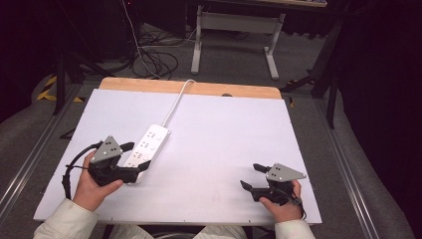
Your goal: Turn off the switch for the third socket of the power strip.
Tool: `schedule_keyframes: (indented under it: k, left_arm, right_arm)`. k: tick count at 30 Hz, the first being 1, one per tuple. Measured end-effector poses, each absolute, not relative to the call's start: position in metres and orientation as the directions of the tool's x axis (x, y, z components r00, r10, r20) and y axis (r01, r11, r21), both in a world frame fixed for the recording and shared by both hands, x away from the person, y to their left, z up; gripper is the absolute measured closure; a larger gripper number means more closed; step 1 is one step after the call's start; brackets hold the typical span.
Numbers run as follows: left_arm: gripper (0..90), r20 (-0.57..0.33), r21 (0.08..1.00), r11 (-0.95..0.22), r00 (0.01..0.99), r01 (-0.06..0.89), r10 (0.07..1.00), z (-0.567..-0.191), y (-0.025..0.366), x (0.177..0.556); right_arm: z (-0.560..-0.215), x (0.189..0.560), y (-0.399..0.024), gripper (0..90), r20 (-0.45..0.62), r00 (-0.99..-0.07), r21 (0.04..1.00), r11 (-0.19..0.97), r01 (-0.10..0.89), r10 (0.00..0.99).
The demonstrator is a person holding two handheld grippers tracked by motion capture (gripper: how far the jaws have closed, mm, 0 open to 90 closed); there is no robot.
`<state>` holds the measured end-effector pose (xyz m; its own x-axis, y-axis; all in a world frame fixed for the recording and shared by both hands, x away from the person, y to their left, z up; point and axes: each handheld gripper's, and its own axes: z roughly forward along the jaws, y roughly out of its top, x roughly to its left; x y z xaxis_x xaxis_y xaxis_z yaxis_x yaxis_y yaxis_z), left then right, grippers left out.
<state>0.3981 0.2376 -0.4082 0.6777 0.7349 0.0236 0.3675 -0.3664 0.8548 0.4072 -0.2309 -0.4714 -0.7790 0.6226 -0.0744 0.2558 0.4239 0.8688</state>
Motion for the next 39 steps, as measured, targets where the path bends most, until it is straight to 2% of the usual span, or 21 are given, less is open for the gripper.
schedule_keyframes:
  k: [7, 16, 20, 21, 28, 29, 35, 39]
  left_arm:
    - [23.4, -0.003, 0.850, -0.355, 0.676, 0.389, 0.737, -0.410, 0.233, 0.405]
    - [38.0, -0.053, 0.829, -0.335, 0.658, 0.449, 0.751, -0.412, 0.234, 0.416]
    - [53.4, -0.055, 0.810, -0.348, 0.653, 0.471, 0.755, -0.415, 0.234, 0.422]
    - [53.4, -0.074, 0.803, -0.342, 0.651, 0.487, 0.755, -0.416, 0.233, 0.423]
    - [81.1, -0.047, 0.774, -0.379, 0.642, 0.508, 0.765, -0.421, 0.232, 0.431]
    - [87.3, -0.047, 0.769, -0.382, 0.642, 0.512, 0.766, -0.422, 0.231, 0.433]
    - [89.9, -0.028, 0.747, -0.409, 0.640, 0.523, 0.768, -0.428, 0.230, 0.439]
    - [89.9, -0.052, 0.724, -0.411, 0.639, 0.553, 0.768, -0.432, 0.228, 0.443]
  right_arm:
    - [-0.472, 0.407, -0.231, 26.1, -0.073, -0.780, 0.869, 0.424, 0.256, 0.621]
    - [-0.472, 0.407, -0.231, 26.1, -0.074, -0.782, 0.867, 0.427, 0.257, 0.619]
    - [-0.472, 0.408, -0.231, 26.1, -0.072, -0.784, 0.867, 0.428, 0.257, 0.617]
    - [-0.472, 0.408, -0.231, 26.1, -0.072, -0.784, 0.867, 0.428, 0.257, 0.617]
    - [-0.472, 0.408, -0.231, 26.1, -0.072, -0.785, 0.865, 0.430, 0.258, 0.615]
    - [-0.472, 0.408, -0.231, 26.1, -0.070, -0.786, 0.863, 0.432, 0.261, 0.614]
    - [-0.473, 0.408, -0.231, 26.1, -0.069, -0.788, 0.864, 0.432, 0.260, 0.612]
    - [-0.473, 0.408, -0.231, 26.1, -0.068, -0.789, 0.863, 0.433, 0.260, 0.611]
